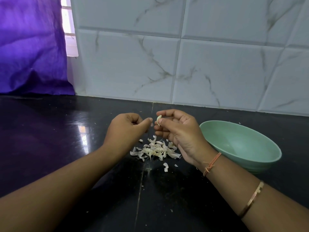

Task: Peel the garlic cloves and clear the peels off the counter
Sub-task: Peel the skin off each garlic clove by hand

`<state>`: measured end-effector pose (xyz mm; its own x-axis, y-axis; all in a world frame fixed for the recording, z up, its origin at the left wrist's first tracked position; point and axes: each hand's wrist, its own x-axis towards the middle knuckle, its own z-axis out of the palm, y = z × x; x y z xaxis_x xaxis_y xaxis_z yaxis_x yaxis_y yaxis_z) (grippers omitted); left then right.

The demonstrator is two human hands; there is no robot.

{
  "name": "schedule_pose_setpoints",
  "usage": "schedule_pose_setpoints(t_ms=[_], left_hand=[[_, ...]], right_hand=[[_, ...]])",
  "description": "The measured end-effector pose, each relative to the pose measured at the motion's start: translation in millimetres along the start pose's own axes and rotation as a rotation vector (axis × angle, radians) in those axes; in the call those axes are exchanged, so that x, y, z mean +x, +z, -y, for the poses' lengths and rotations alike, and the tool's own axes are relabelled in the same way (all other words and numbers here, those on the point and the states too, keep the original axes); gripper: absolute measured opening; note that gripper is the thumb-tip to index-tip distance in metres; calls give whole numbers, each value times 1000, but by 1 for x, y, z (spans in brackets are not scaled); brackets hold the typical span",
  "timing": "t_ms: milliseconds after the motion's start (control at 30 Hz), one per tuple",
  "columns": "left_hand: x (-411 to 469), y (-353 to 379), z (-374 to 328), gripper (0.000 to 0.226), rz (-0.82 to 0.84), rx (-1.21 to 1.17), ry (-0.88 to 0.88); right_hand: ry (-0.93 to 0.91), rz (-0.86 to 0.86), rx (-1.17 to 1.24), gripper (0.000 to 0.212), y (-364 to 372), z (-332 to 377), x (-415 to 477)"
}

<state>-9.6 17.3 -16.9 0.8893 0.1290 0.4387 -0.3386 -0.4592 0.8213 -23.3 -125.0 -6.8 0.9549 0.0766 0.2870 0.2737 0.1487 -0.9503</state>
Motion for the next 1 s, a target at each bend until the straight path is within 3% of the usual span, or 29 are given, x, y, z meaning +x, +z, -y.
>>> schedule_pose_setpoints(t_ms=[200,533,700,833,900,1000], left_hand=[[3,3,3,18,-13,-18,43],[4,3,6,23,45,30,86],[3,2,5,33,65,16,100],[2,1,5,32,87,14,99],[2,1,5,31,92,11,91],[1,2,4,31,102,28,95]], right_hand=[[-28,-9,-39,17,1,-1,0],[-42,-7,-87,20,6,6,-1],[-272,-54,-405,19,5,19,-1],[-540,-272,-767,14,-9,46,0],[-505,-354,-986,12,-25,60,2],[-251,-353,-1236,4,-51,69,4]])
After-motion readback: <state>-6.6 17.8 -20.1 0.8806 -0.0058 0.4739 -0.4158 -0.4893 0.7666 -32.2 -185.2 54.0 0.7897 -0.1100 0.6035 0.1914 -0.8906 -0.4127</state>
